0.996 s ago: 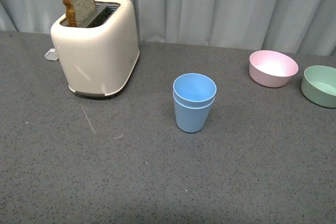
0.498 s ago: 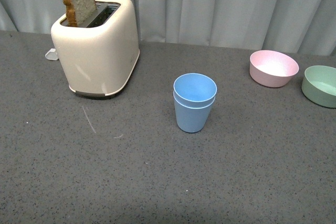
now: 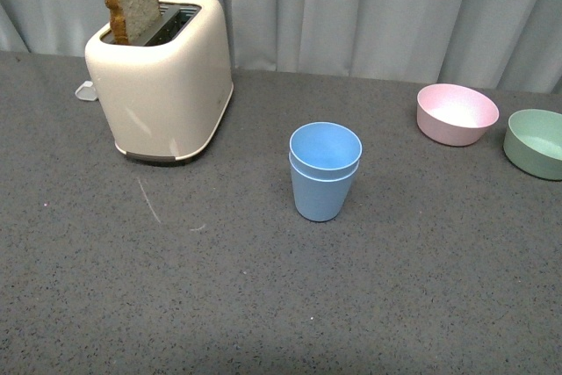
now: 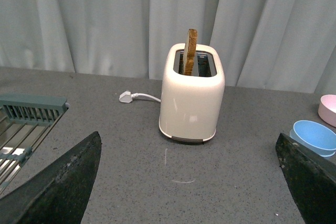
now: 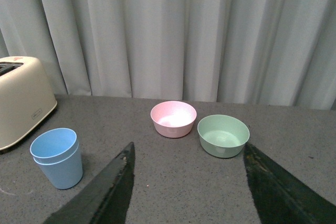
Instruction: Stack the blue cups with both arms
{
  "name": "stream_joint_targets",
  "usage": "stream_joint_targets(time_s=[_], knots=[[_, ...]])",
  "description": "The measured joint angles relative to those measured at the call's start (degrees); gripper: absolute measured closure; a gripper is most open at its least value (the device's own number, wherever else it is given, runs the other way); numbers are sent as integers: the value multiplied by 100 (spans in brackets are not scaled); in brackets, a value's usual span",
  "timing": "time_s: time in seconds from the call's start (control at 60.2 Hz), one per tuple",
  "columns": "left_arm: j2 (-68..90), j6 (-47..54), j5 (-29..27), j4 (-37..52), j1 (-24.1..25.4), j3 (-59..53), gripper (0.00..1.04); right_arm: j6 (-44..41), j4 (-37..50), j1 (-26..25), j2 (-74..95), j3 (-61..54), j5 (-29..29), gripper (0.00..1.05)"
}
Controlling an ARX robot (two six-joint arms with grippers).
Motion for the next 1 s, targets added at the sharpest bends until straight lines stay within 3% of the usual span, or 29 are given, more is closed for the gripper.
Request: stream_joint_targets(time_s=[0.199, 0.996], knots=[[0, 0, 0, 0, 2, 0, 7, 0, 0, 0, 0, 0, 0, 8], [0, 0, 0, 0, 2, 0, 7, 2, 0, 0, 0, 0, 0, 10]])
